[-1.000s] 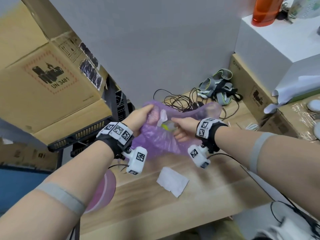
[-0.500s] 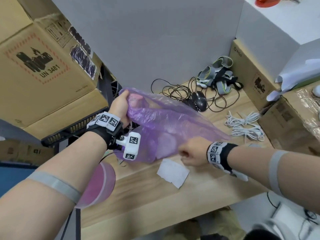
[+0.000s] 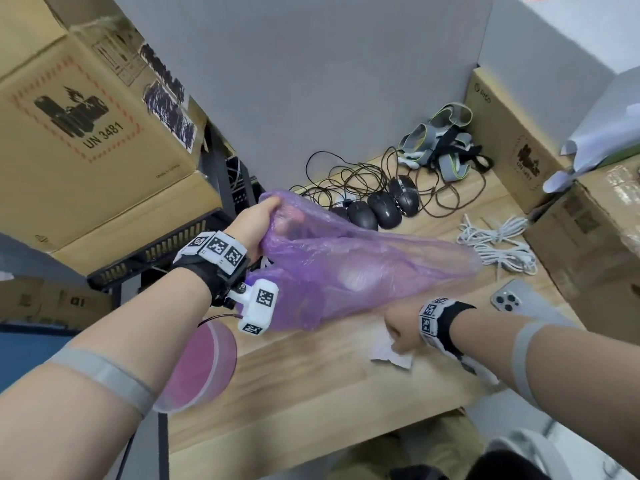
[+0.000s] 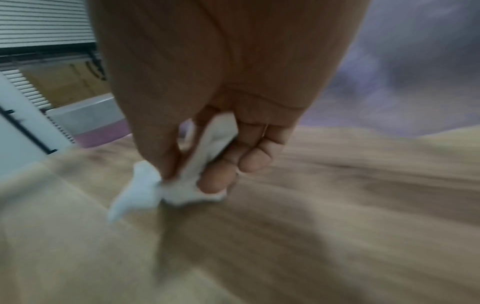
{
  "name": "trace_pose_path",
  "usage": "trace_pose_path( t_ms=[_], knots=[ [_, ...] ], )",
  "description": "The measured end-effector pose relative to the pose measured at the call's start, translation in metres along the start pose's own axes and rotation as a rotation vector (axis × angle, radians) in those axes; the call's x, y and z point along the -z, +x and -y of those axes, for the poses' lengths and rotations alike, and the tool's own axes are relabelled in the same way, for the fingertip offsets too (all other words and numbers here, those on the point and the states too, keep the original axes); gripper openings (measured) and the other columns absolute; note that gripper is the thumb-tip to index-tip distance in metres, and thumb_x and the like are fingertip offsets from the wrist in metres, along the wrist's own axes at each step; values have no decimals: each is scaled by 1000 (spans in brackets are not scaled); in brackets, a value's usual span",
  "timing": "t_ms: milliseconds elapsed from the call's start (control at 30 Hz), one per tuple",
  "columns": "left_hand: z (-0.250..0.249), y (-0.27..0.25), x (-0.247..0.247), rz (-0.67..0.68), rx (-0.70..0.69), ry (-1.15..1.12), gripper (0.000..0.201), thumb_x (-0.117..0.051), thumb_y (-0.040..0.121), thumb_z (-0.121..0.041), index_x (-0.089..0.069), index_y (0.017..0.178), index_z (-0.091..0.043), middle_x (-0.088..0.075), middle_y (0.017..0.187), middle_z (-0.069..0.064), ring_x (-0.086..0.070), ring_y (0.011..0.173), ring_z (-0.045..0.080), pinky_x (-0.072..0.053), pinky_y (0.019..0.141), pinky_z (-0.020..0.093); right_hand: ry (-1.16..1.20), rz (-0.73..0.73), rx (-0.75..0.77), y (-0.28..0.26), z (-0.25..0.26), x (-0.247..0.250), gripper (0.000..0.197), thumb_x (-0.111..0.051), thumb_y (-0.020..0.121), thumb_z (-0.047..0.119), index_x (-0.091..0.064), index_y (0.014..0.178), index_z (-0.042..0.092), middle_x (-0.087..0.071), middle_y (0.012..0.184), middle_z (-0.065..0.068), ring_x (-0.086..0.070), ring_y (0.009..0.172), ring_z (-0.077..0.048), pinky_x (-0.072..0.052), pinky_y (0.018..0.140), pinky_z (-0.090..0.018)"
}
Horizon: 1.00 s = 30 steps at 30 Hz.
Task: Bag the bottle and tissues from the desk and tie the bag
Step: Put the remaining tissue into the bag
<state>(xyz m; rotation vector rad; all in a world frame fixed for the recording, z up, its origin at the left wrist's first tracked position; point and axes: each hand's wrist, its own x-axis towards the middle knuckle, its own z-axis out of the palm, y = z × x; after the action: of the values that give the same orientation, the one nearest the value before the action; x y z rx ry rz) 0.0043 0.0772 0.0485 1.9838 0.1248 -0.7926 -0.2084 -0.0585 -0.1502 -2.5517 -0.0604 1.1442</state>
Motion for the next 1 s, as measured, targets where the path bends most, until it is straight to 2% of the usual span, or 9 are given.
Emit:
trace_pose_path(
  t_ms=[133,267,367,467,600,733,833,900,1000],
  knots=[
    [-6,-4,-7,69,-73,198,52,-60,77,-55,-73,95,-8,-74,97,26,-71,95,43,-53,98,52,149,-19,-116,-51,-55,46,20,-69,49,36,-56,53,21,-58,53,5,-53,52,-17,-54,58,-31],
    [-20,-22,-23,209,-99,222,45,-63,72,-55,-74,83,-13,-69,73,11,-64,63,26,-51,69,30,512,-162,30,-106,-78,117,10,-60,55,22,-53,49,22,-44,48,9,-42,48,-13,-45,55,-36],
    [-28,-29,-37,304,-143,352,47,-68,64,-54,-72,89,-15,-65,78,13,-59,62,25,-45,66,32,982,-219,186,-124,-66,151,14,-57,63,3,-61,70,15,-48,55,0,-45,46,-10,-34,44,-23],
    [-41,-35,-50,323,-175,503,46,-72,55,-59,-77,70,-15,-72,76,13,-65,69,28,-49,73,39,1265,-218,285,-119,-43,163,29,-52,76,-5,-71,92,9,-64,69,-9,-59,59,-15,-47,52,-22],
    [-55,-54,-63,324,-184,647,54,-54,87,-65,-73,71,-16,-76,75,0,-70,69,12,-48,69,17,1517,-249,383,-92,-5,158,24,-48,83,-10,-65,101,-8,-62,85,-17,-60,78,-25,-51,67,-28],
    [-61,-63,-69,211,-300,730,68,-27,103,-52,-62,60,-12,-69,72,4,-62,74,11,-38,91,27,1418,-518,201,-61,15,149,22,-58,81,-3,-72,88,13,-61,75,-10,-56,58,-17,-45,53,-25],
    [-54,-62,-69,310,-265,662,67,-31,104,-45,-54,50,-13,-56,41,-2,-53,43,6,-40,73,30,1494,-662,-41,-36,12,146,16,-58,84,0,-63,82,15,-60,63,-5,-53,40,-13,-40,39,-22],
    [-49,-63,-66,333,-272,690,54,-40,102,-40,-59,59,-12,-61,58,6,-54,55,13,-41,71,32,1780,-603,-111,-33,10,147,15,-47,90,-4,-59,85,4,-57,73,-10,-59,42,-13,-47,42,-22],
    [-41,-61,-61,351,-281,826,51,-51,80,-60,-69,73,-13,-69,87,13,-57,80,22,-47,93,42,1995,-561,-14,-43,9,150,17,-42,96,-4,-53,94,9,-51,80,-2,-61,40,-2,-47,43,-12]
  ],
)
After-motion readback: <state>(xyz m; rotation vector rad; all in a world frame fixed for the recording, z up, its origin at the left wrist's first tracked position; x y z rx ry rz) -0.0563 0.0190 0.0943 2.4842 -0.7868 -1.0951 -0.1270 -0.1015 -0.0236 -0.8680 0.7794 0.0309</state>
